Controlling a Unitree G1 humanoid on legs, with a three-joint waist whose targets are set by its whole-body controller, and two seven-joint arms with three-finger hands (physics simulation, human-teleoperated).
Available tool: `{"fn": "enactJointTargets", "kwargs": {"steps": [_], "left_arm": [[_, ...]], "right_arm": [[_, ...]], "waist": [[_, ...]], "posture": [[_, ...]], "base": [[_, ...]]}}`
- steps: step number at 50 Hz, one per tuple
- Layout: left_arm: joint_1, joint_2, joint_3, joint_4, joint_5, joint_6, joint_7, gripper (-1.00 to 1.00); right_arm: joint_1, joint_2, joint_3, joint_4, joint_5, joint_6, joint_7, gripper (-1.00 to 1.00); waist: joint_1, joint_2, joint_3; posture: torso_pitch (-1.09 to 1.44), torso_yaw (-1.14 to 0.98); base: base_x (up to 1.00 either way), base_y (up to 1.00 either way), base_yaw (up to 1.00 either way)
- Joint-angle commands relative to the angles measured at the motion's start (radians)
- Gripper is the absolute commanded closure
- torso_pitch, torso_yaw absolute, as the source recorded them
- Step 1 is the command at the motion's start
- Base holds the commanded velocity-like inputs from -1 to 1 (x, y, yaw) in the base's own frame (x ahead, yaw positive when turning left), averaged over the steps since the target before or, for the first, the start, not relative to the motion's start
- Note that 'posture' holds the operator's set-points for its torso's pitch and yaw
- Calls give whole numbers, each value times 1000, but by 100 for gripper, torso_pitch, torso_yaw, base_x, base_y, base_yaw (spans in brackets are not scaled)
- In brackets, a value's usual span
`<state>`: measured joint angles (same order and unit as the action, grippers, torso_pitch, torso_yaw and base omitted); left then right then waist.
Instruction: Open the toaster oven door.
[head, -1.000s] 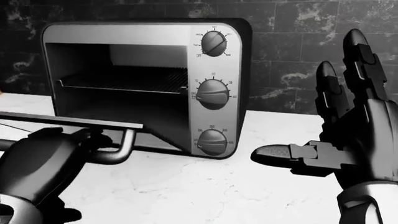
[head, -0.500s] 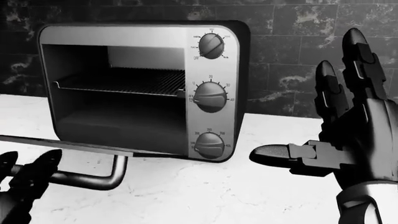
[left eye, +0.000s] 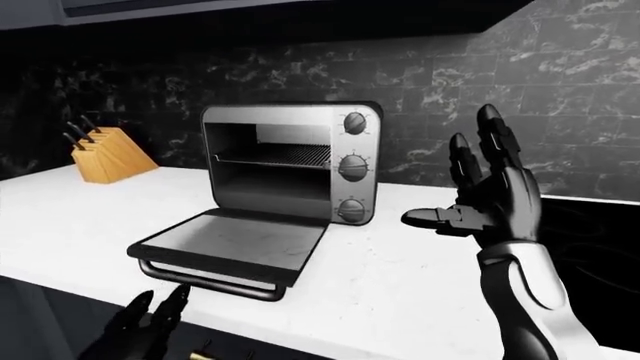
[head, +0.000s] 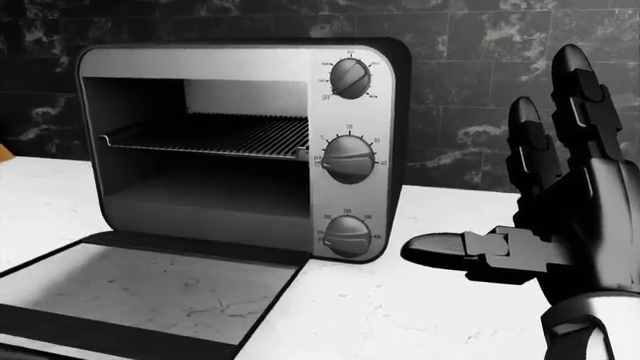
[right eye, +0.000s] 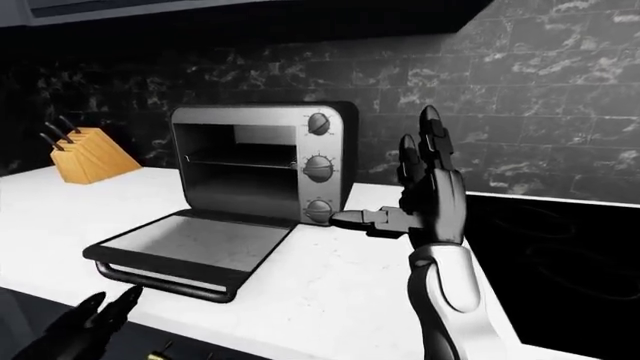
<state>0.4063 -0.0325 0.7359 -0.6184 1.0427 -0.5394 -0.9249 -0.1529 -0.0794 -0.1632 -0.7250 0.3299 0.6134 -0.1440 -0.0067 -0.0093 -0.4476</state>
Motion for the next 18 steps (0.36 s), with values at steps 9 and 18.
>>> {"fn": "enactJointTargets", "kwargs": {"steps": [9, 18], "left_arm": [[-32, 18, 42, 39, -15, -43, 71, -100], [-47, 27, 6, 65, 26, -22, 107, -100]], "right_arm": [[-23, -1, 6, -23, -6, -19, 5, -100], [-23, 1, 8, -29, -8, -13, 3, -100]], "waist": [[-5, 10, 16], [-7, 14, 15]], "posture": [[-63, 0], [-63, 0]], "base": [[0, 0, 0], [0, 0, 0]]}}
